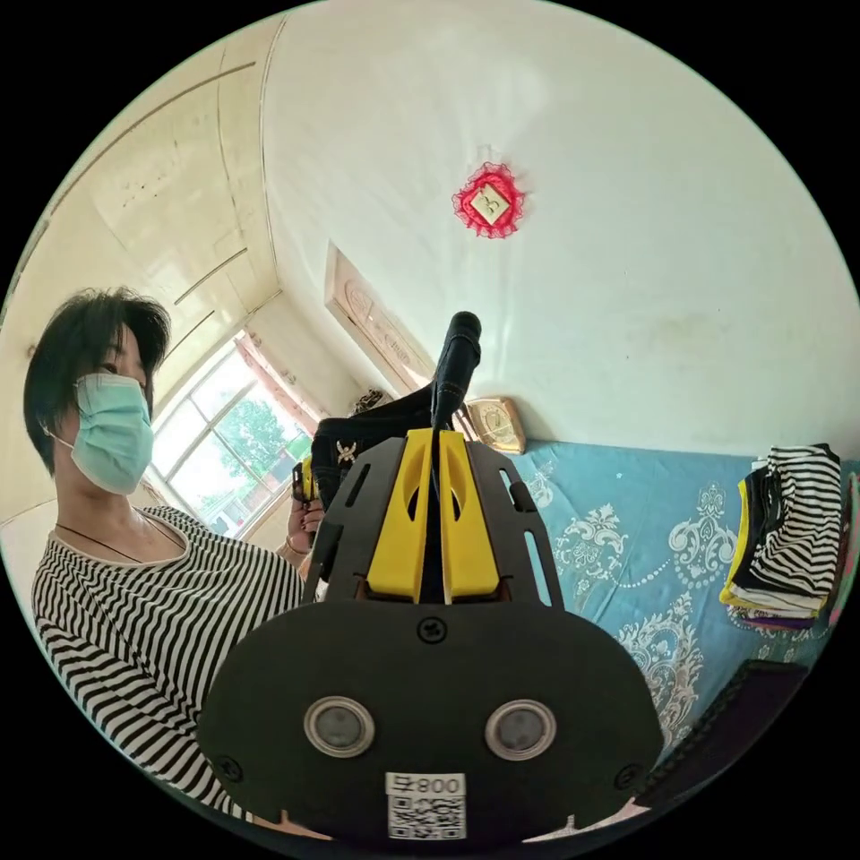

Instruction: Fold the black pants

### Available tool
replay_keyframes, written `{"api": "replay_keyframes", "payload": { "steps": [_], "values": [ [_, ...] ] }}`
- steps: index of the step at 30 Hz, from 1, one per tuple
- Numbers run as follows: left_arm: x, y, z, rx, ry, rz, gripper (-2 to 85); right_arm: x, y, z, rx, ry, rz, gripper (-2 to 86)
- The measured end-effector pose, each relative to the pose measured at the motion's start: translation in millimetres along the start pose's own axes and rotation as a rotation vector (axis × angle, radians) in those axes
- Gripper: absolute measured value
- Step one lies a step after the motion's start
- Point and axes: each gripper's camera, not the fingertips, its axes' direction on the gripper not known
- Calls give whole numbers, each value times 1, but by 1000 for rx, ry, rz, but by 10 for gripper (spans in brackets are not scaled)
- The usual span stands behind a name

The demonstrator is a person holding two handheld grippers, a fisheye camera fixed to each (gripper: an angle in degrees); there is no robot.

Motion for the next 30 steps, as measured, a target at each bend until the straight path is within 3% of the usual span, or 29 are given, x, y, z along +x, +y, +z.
{"api": "replay_keyframes", "payload": {
  "steps": [12, 17, 23, 26, 30],
  "values": [
    [121, 13, -47, -69, 69, 232, 1, -52, -120, -12, 155, 62, -197, 6],
    [172, 21, -100, -40, 0, 343, 0, -85, -182, 22, 196, 38, -308, 6],
    [210, 50, -235, 117, -171, 428, 1, -123, -263, 151, 82, -39, -403, 6],
    [209, 73, -325, 207, -348, 400, 1, -141, -295, 253, -10, -67, -429, 6],
    [174, 121, -468, 337, -656, 195, 2, -157, -331, 450, -208, -31, -413, 7]
  ]
}}
